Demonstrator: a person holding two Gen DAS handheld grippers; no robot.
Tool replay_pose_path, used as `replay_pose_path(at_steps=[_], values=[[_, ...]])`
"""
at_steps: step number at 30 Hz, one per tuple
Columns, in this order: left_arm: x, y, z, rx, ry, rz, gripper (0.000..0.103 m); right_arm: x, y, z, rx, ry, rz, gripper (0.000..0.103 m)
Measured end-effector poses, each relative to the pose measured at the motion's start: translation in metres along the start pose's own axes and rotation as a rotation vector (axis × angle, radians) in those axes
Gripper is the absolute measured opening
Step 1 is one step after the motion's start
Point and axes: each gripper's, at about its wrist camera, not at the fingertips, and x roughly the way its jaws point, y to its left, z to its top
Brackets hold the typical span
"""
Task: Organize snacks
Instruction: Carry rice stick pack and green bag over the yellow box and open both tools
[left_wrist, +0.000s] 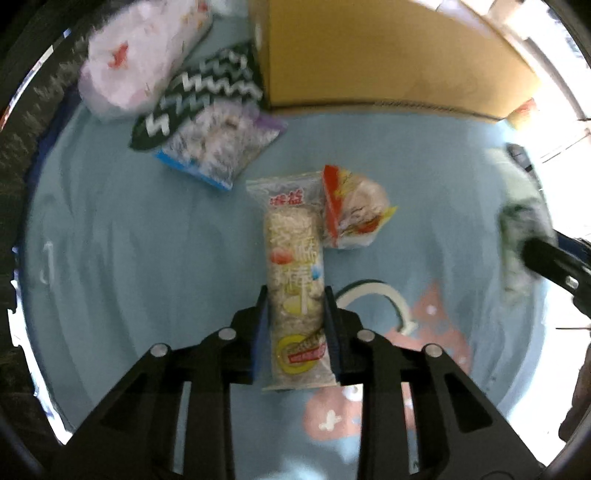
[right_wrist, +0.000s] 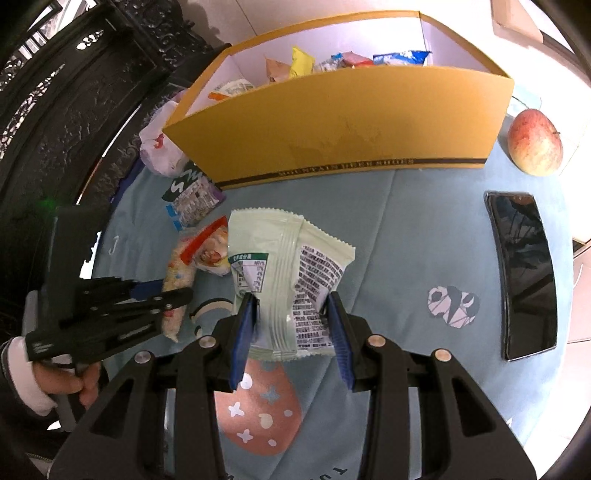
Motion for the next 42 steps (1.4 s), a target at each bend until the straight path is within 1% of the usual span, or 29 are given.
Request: replay_pose_path(at_steps=[4,8,16,20,23,24,26,27,29,30,31,32,33,34,35,36,37,38,40,42], values=[[-0.033,-0.003,0.000,0.009,-0.063,-0.021,0.027,-0.011,-0.001,0.004,0.000,-0.027,0.009,0.040],[-0.054,-0.005,0.002,0.018,-0.107,-0.040,0.027,-0.023,0.000,0.011,-0.007,-0.058,0.017,0.040],[-0.091,-0.006,0.028,0.048,-0.192,-0.065,0.027,-0.049,-0.002,0.029,-0.006,-0.127,0.022,0.040],[-0.110,-0.014,0.059,0.064,-0.254,-0.076,0.027,-0.068,-0.004,0.051,-0.004,-0.196,0.022,0.040],[-0.119,-0.024,0.091,0.062,-0.300,-0.093,0.027,-0.083,-0.010,0.079,0.012,-0.269,0.020,0.040],[-0.120,-0.028,0.105,0.063,-0.312,-0.097,0.027,-0.087,-0.012,0.094,0.018,-0.296,0.015,0.040],[-0.119,-0.035,0.128,0.068,-0.328,-0.100,0.027,-0.086,-0.018,0.116,0.034,-0.331,0.010,0.040],[-0.117,-0.040,0.141,0.070,-0.334,-0.100,0.027,-0.083,-0.020,0.125,0.041,-0.334,0.001,0.040],[-0.109,-0.047,0.166,0.074,-0.332,-0.093,0.027,-0.073,-0.028,0.145,0.058,-0.340,-0.021,0.041],[-0.102,-0.049,0.177,0.069,-0.330,-0.099,0.028,-0.066,-0.034,0.157,0.078,-0.363,-0.041,0.041],[-0.096,-0.050,0.188,0.062,-0.327,-0.105,0.043,-0.061,-0.038,0.162,0.094,-0.373,-0.053,0.043],[-0.086,-0.050,0.200,0.049,-0.321,-0.106,0.065,-0.053,-0.046,0.168,0.125,-0.377,-0.070,0.055],[-0.079,-0.049,0.207,0.029,-0.312,-0.069,0.099,-0.045,-0.054,0.173,0.179,-0.360,-0.100,0.063],[-0.075,-0.048,0.209,0.010,-0.316,-0.021,0.099,-0.041,-0.060,0.173,0.217,-0.352,-0.113,0.066],[-0.074,-0.044,0.207,0.004,-0.324,-0.020,0.099,-0.041,-0.062,0.171,0.224,-0.361,-0.100,0.066],[-0.073,-0.040,0.203,0.006,-0.325,-0.045,0.099,-0.040,-0.061,0.166,0.193,-0.366,-0.091,0.066],[-0.072,-0.037,0.197,0.006,-0.323,-0.061,0.099,-0.039,-0.058,0.160,0.165,-0.364,-0.105,0.066],[-0.071,-0.031,0.190,0.005,-0.321,-0.057,0.099,-0.039,-0.057,0.154,0.150,-0.363,-0.107,0.066],[-0.068,-0.019,0.175,-0.009,-0.322,-0.047,0.099,-0.037,-0.053,0.139,0.122,-0.350,-0.076,0.066],[-0.064,-0.004,0.158,-0.031,-0.307,-0.050,0.099,-0.034,-0.051,0.125,0.106,-0.332,-0.081,0.066]])
